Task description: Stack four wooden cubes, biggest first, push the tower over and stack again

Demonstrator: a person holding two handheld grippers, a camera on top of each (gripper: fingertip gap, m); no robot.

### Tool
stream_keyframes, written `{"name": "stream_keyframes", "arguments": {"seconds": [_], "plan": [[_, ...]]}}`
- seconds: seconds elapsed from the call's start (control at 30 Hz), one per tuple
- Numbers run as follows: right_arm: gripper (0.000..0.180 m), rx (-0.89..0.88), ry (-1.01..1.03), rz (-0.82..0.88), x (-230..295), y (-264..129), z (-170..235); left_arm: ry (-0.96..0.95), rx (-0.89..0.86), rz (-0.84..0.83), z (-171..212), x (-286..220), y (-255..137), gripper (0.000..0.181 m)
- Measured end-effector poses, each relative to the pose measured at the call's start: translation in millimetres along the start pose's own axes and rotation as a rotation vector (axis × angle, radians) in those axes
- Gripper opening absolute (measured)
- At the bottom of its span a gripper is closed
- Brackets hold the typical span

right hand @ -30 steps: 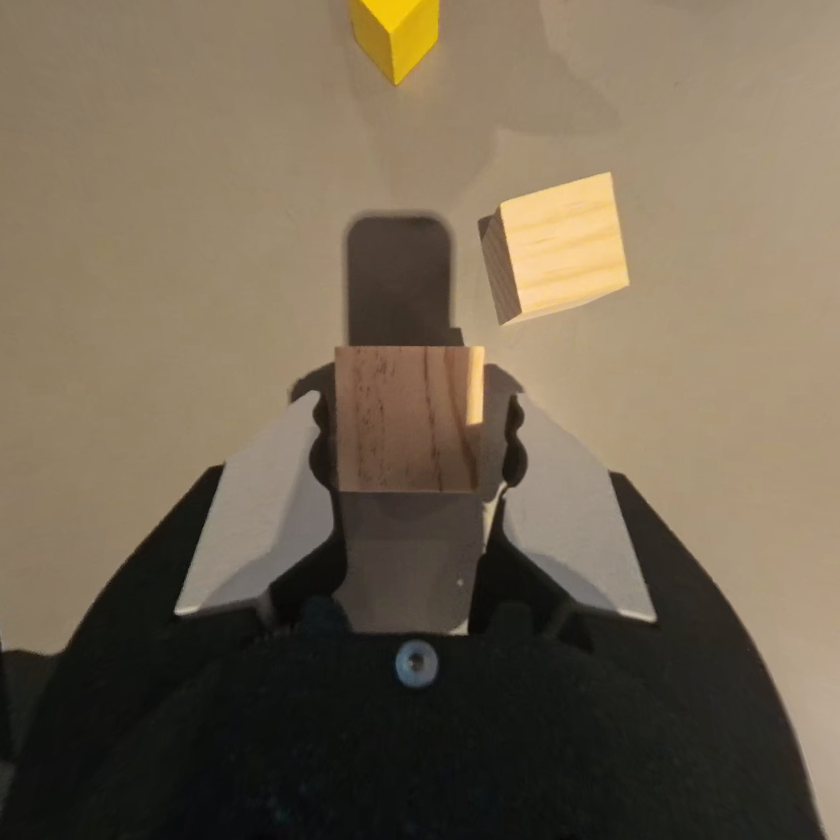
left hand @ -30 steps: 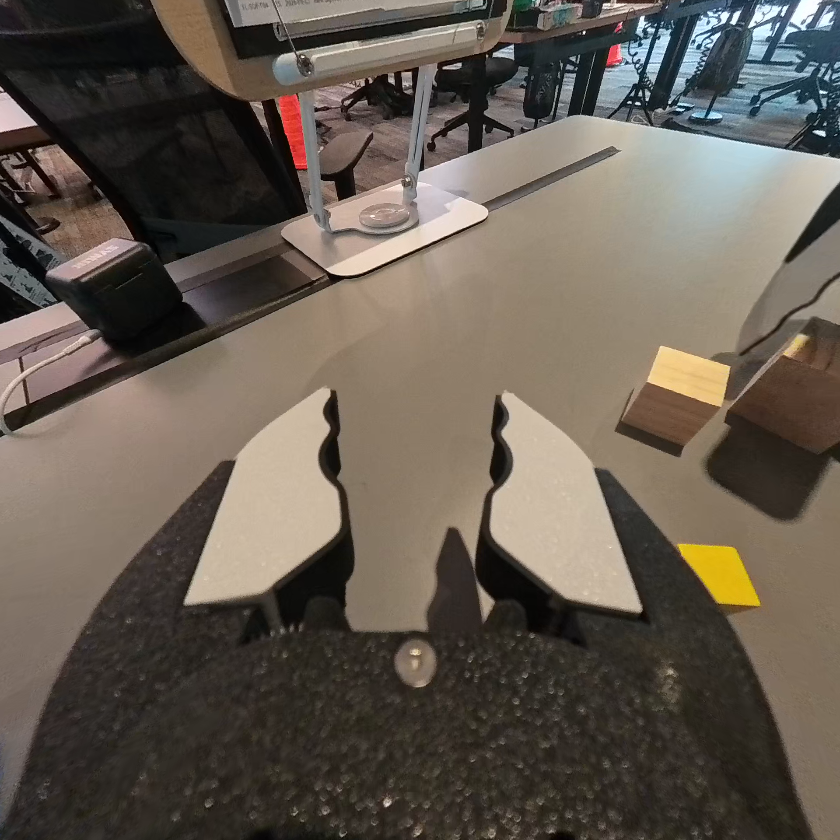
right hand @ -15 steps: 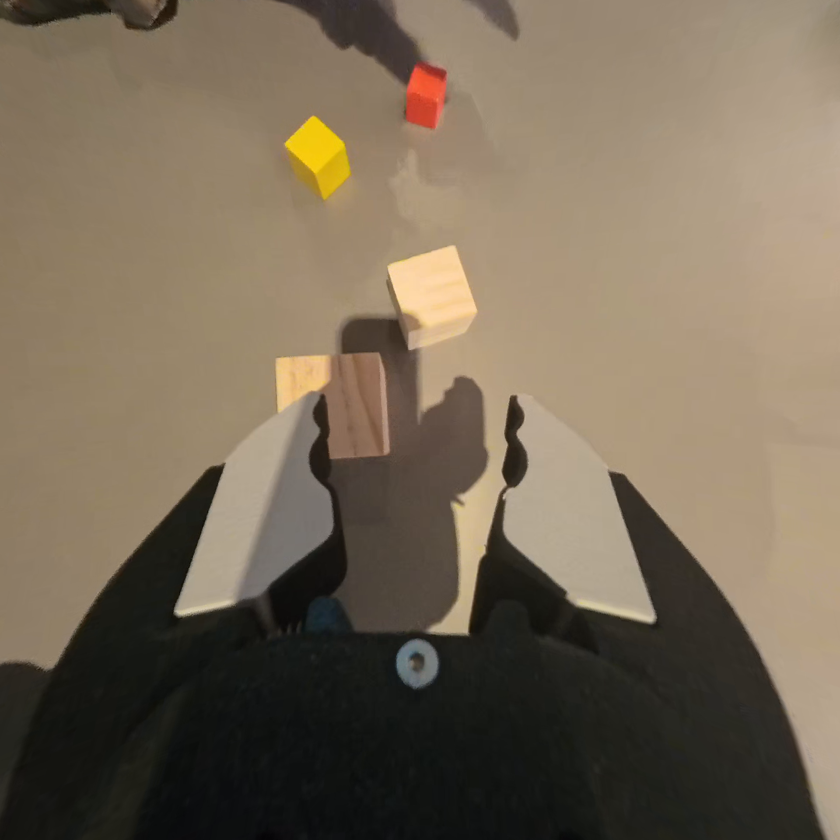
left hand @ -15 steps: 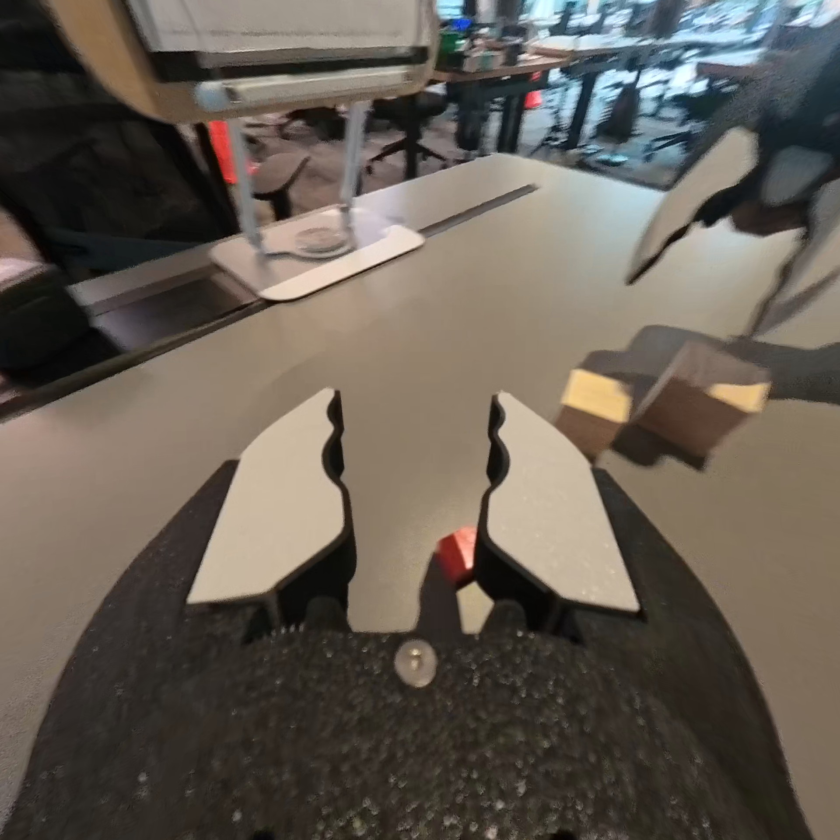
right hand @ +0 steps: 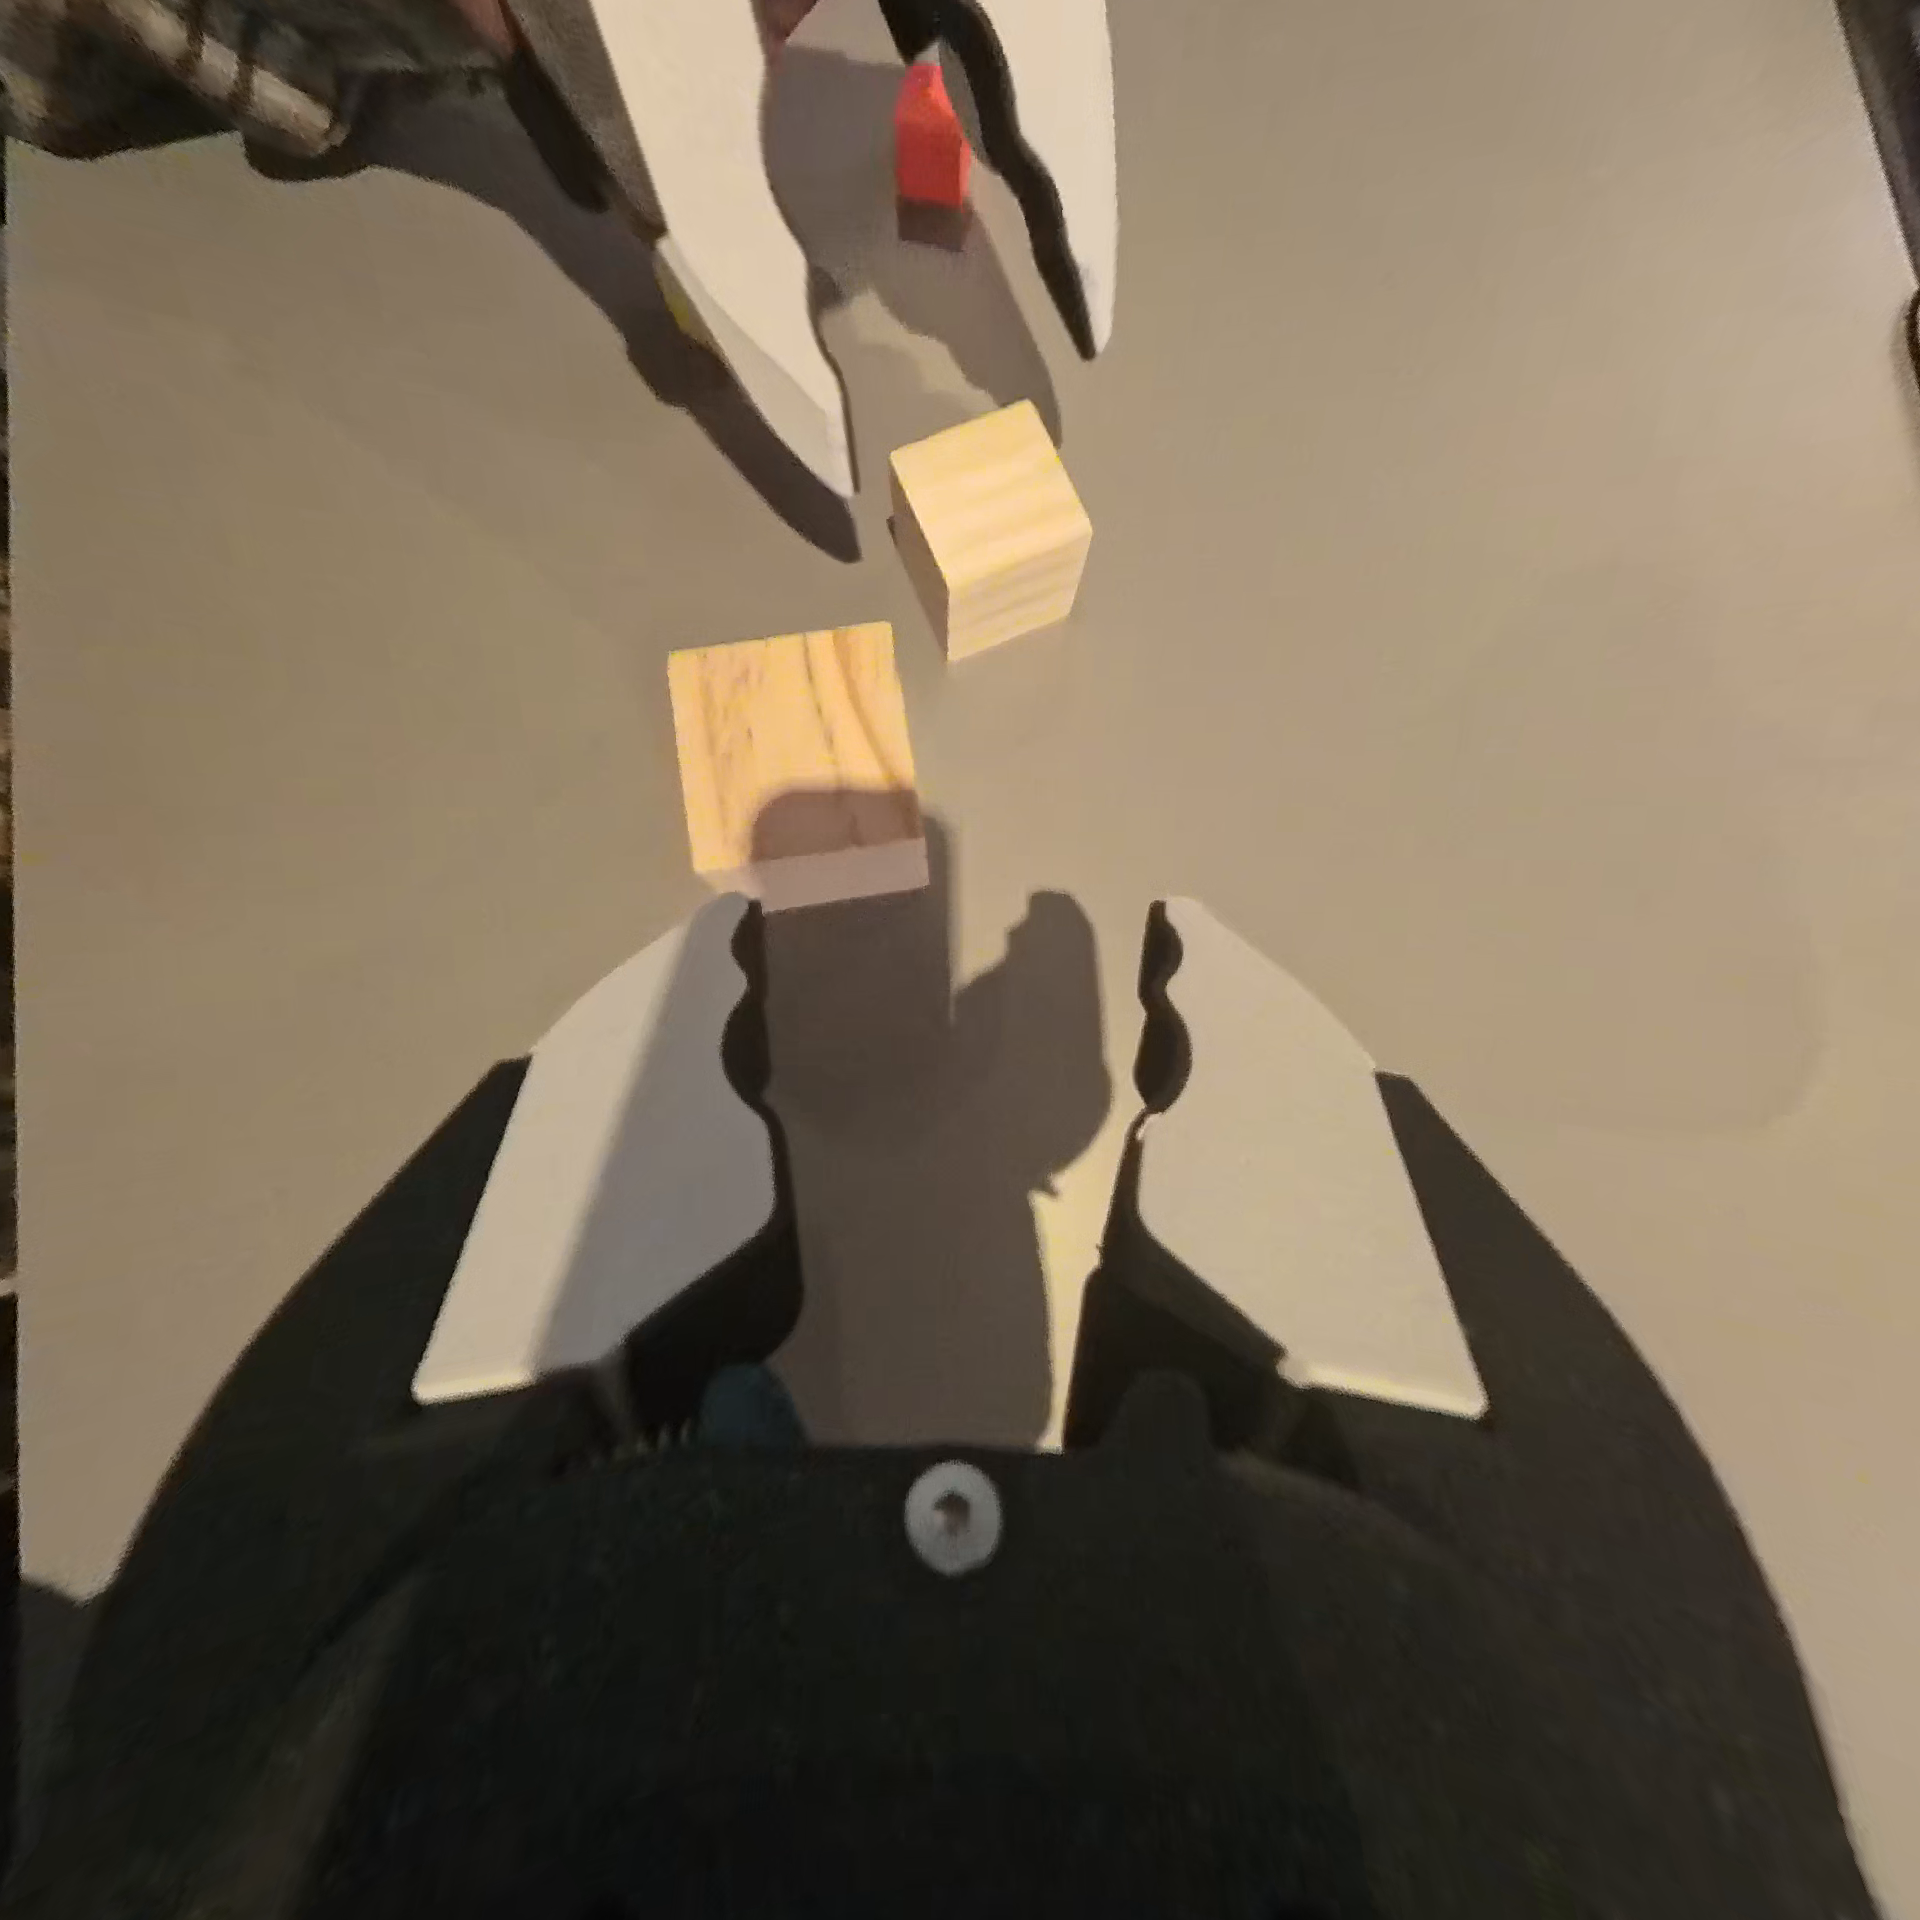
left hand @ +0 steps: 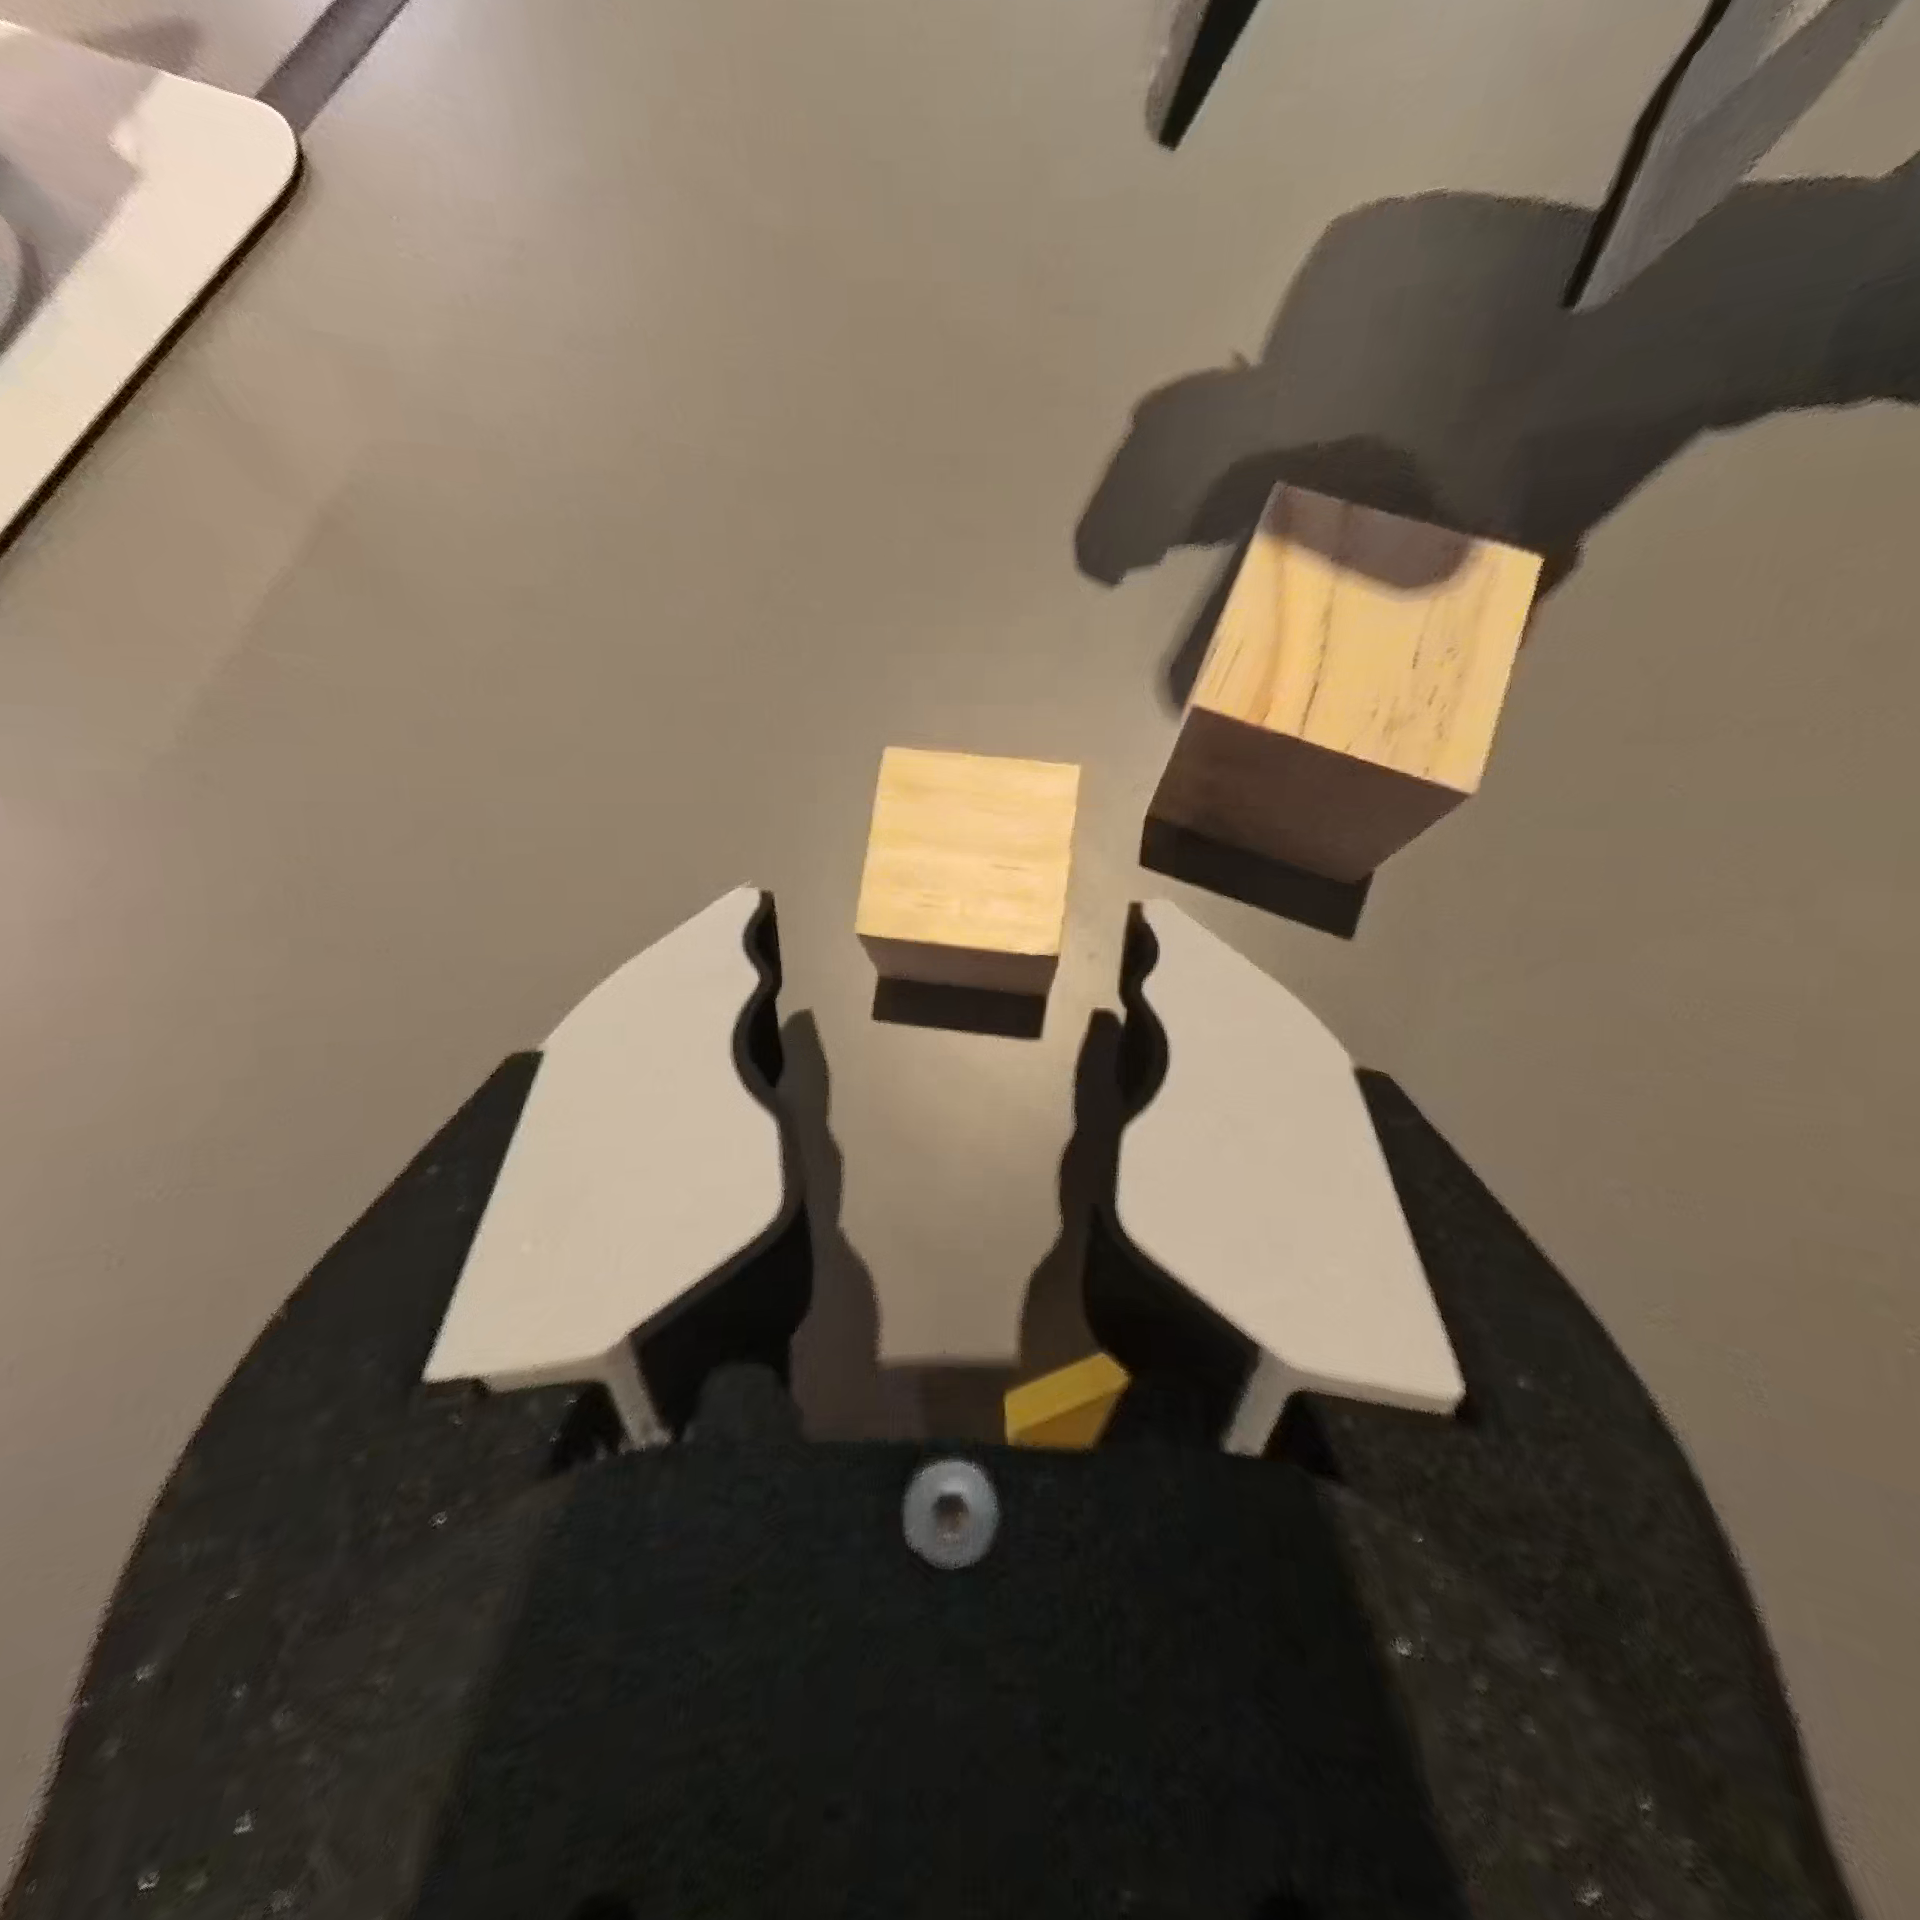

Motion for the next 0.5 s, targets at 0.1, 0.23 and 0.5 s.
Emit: {"name": "stream_keyframes", "arguments": {"seconds": [0.1,0.23,0.5], "plan": [[0.066,-0.009,0.013,-0.003,0.5,-1.1,6.2,0.004,0.038,-0.006,1.5,1.0,6.0,0.063],[0.065,-0.008,0.024,-0.011,0.7,-0.6,12.2,0.041,0.129,0.016,-0.7,-0.3,8.3,0.062],[0.063,-0.006,0.032,-0.013,0.0,-4.5,15.8,0.128,0.379,0.145,-27.1,-2.0,2.7,0.061]]}}
Point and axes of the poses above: each gripper's, where its closed fingertips meet, y out along the fingers, z out of its underside, x = y × z across the jaws, the point moved 5 cm from there along -y, back along the fingers, and after that the axes turned 7 degrees about y, right-handed, at the moved point
